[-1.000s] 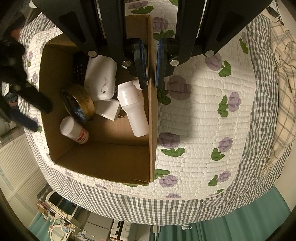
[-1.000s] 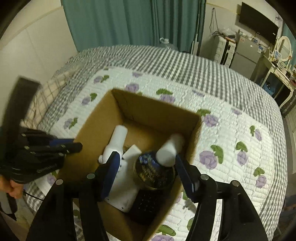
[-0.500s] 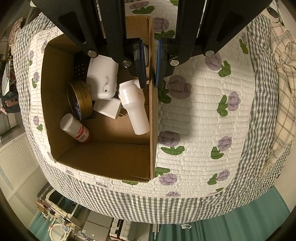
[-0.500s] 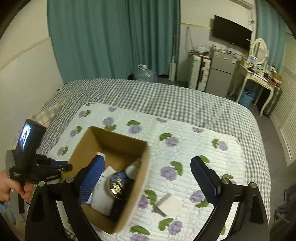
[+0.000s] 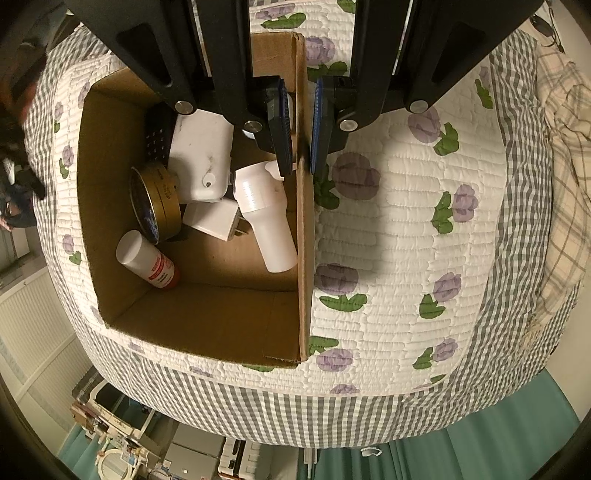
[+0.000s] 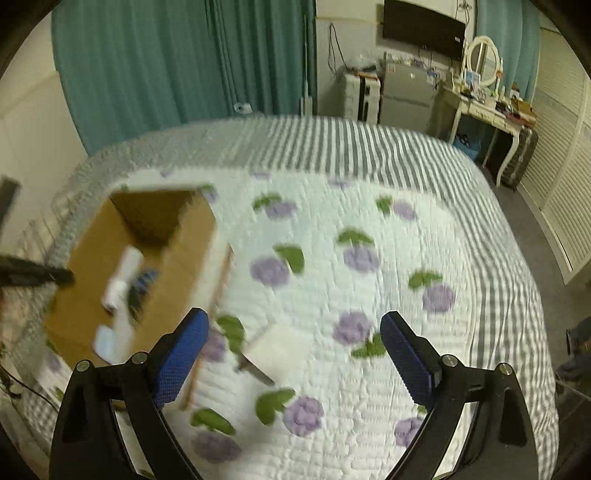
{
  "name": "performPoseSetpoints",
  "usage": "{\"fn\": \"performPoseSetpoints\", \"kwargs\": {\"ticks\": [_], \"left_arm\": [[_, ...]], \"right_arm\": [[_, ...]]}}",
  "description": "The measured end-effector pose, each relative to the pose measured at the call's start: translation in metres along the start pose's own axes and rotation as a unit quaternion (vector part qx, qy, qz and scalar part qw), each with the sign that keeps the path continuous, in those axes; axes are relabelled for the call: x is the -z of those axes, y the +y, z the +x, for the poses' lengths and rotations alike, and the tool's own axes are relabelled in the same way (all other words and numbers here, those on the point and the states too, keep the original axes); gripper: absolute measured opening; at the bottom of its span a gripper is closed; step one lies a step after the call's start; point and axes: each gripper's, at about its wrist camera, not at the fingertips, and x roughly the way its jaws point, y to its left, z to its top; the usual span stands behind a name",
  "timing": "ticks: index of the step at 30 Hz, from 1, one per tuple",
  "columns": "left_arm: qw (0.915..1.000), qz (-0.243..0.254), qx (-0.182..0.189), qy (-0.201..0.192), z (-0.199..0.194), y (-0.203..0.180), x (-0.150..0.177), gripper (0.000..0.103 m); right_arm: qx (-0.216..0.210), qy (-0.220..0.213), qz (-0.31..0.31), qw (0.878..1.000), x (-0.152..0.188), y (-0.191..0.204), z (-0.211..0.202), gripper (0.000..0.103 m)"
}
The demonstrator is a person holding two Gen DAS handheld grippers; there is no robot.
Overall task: Organize rigid objects
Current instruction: 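Grasp the white square charger with the right tool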
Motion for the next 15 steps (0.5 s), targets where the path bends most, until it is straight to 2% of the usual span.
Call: {"fn": "performPoseSetpoints", "kwargs": {"ticks": [7, 9, 15], "left_arm": [[1.0, 0.001, -0.007, 0.001, 0.003, -0.001, 0.0, 0.01], [1.0, 0.001, -0.009, 0.002, 0.003, -0.001, 0.0, 0.01], [1.0, 0.0, -0.01, 0.0, 0.002, -0.001, 0.0, 0.01]], "right_arm": [[-0.008, 0.044, 0.012, 0.999, 0.036, -0.001, 0.049, 0.094], [-0.012, 0.055, 0.02, 0.998, 0.039, 0.001, 0.059, 0.094], [0.011, 0.073, 0.026, 0.997, 0.038, 0.004, 0.079, 0.094]]}}
